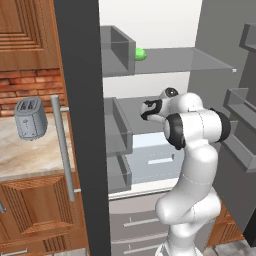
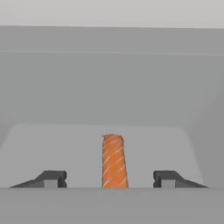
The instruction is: Move the corn and sushi from the second highest shelf to the top shelf to make space. Then, place the pitcher from the counter on the cleared second highest shelf.
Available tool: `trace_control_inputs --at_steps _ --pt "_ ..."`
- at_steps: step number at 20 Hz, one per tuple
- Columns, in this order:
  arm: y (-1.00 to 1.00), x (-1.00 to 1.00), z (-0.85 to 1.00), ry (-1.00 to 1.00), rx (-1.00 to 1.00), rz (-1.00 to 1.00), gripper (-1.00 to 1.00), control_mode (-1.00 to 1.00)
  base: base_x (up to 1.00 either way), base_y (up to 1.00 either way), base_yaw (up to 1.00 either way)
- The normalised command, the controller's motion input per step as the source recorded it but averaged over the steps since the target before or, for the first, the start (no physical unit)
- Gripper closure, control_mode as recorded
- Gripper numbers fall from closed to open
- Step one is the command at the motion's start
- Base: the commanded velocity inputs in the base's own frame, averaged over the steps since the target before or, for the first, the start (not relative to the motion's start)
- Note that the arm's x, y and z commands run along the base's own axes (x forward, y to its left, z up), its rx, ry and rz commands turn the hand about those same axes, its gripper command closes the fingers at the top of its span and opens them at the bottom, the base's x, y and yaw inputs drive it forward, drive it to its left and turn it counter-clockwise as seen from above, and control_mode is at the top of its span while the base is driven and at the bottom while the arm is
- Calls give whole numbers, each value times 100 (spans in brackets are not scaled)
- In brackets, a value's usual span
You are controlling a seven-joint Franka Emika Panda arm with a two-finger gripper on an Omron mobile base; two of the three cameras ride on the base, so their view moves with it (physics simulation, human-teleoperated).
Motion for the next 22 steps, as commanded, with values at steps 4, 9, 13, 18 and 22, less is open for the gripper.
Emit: trace_control_inputs --at_steps 4,9,13,18,22 --pt "0 0 -9 0 0 3 100 -100 0 0 0" --pt "0 0 -8 0 0 0 100 -100 0 0 0" --pt "0 -26 -4 0 0 5 100 -100 0 0 0" --pt "4 -75 19 -8 0 8 100 -100 0 0 0" --pt "11 -97 50 -3 -2 9 100 -100 0 0 0"
